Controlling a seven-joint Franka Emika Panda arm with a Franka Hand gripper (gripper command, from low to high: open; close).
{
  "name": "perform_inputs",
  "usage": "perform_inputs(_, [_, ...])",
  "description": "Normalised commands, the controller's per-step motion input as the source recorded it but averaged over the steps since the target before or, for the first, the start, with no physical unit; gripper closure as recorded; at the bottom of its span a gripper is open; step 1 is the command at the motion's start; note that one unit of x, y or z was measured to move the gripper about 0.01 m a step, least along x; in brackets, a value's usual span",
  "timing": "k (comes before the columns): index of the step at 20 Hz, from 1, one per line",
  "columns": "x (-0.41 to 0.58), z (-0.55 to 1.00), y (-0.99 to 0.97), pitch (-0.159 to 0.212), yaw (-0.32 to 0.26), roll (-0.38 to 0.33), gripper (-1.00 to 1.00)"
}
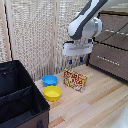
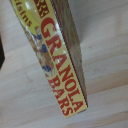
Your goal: Position your gripper near the granola bar, please. Lightly grip the granola bar with your gripping tool. Relocate your gripper along with the granola bar toward the leading division of the caddy with caution. Gently release the granola bar into the leading division of the caddy.
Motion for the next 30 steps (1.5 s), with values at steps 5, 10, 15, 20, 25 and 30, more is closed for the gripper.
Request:
perform_inputs(5, [-0.345, -0.11, 0.11, 0.003, 0.175, -0.033, -1.0])
perform_inputs(10, [-0.075, -0.07, 0.03, 0.0, 0.15, -0.021, -1.0])
perform_inputs(15, [0.134, -0.31, 0.0, -0.007, 0.135, -0.053, -1.0])
perform_inputs(20, [0.226, -0.37, -0.04, -0.002, 0.138, -0.037, -1.0])
perform_inputs(25, [0.161, -0.3, -0.11, 0.053, 0.111, -0.053, 1.0])
perform_inputs(30, [0.208, -0.04, -0.01, 0.007, 0.01, 0.0, 1.0])
